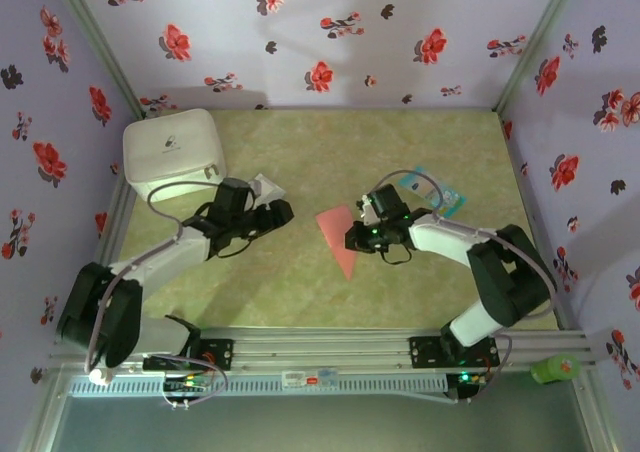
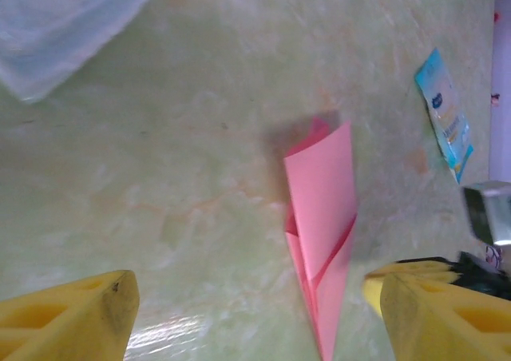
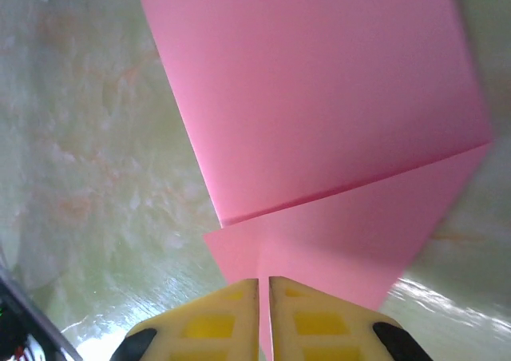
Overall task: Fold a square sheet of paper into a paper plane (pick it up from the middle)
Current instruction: Turn over the paper at the center of the table, then rotate the paper at the center of the table.
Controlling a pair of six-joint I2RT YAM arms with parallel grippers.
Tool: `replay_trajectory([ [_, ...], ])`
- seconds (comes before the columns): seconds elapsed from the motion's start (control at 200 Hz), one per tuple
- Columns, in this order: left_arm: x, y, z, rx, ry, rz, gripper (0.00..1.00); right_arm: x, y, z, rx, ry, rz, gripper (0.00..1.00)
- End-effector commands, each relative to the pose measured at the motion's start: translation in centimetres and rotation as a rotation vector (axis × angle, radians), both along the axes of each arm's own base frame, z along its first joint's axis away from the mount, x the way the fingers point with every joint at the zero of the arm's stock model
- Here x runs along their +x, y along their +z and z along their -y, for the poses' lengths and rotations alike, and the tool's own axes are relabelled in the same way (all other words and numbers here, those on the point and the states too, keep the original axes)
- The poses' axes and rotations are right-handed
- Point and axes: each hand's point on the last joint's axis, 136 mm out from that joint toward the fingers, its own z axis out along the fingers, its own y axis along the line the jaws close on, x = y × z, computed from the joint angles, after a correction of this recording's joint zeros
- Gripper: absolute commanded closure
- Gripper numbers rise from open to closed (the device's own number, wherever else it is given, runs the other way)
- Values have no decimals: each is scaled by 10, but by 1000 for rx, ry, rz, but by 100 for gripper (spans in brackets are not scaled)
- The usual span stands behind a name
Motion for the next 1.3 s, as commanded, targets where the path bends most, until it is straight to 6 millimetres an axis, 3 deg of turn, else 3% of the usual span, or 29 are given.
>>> replay_trajectory([
  [0.0,10,14,24,-44,-28,32,24,1,6,-18,106,2,-56,89],
  [0.23,5,3,55,-39,-104,-1,32,1,-11,-17,63,-43,-140,90],
  [0.39,9,-1,68,-58,-125,-16,37,-3,-35,-10,5,-90,-208,90],
  [0.6,11,-9,89,-90,-174,-52,54,-4,-52,-8,-5,-223,-250,89],
  [0.925,26,-35,117,-111,-176,-126,78,3,-52,-12,61,-396,-244,89],
  [1.195,37,-51,138,-124,-184,-154,83,7,-45,-21,143,-413,-239,89],
  [1.295,35,-66,134,-87,-168,-187,84,7,-43,-20,152,-418,-233,88],
])
